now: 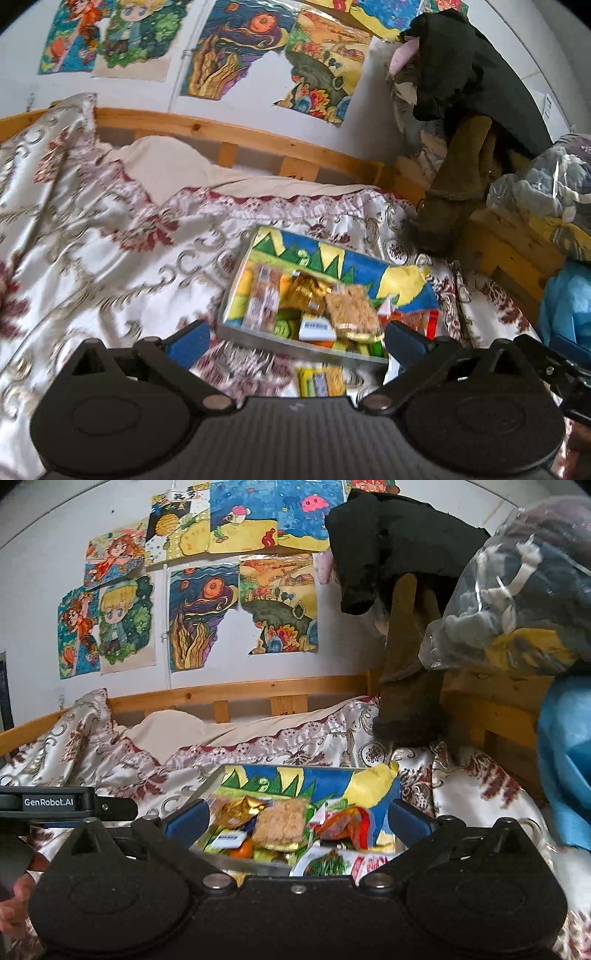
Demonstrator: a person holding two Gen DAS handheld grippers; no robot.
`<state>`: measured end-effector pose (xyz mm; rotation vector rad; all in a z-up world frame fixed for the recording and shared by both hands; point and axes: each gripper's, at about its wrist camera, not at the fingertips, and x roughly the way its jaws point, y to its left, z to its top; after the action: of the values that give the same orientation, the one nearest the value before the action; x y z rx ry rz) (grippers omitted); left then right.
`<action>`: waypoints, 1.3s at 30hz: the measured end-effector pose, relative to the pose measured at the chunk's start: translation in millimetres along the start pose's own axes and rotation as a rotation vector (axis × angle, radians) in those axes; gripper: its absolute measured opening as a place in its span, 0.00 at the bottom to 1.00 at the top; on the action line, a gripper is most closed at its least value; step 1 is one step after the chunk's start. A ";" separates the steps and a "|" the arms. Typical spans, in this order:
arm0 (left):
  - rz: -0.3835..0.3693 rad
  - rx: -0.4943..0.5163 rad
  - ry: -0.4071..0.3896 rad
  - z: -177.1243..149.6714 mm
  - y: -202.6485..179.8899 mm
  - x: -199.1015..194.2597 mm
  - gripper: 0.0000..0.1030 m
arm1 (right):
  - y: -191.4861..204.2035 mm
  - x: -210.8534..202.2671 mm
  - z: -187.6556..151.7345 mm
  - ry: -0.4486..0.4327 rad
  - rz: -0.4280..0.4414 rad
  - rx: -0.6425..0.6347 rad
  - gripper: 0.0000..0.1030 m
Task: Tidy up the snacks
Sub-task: 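Lift both tools back over the yellow bar and green-and-white bag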
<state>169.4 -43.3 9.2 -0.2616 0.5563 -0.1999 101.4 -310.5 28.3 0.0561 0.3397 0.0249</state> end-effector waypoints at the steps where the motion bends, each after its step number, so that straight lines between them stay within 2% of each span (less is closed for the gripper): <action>1: 0.003 -0.008 0.001 -4.7 2.5 -7.7 1.00 | 2.3 -7.3 -1.9 0.004 0.000 -0.004 0.99; 7: 0.027 -0.022 0.022 -28.5 16.8 -38.8 1.00 | 18.7 -45.8 -18.2 0.034 -0.005 -0.005 0.99; 15: 0.058 -0.003 0.063 -53.0 22.4 -56.2 1.00 | 34.8 -65.7 -39.9 0.090 -0.007 0.005 0.99; 27: 0.095 -0.006 0.123 -72.8 25.3 -41.4 1.00 | 38.4 -50.6 -64.7 0.166 0.016 -0.028 0.99; 39: 0.121 -0.008 0.136 -70.3 22.9 -27.1 1.00 | 29.4 -27.0 -60.8 0.176 0.037 -0.052 0.99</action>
<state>111.4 -28.0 -41.7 -0.2223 0.7057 -0.0982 55.2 -279.0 -18.3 0.0086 0.5140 0.0756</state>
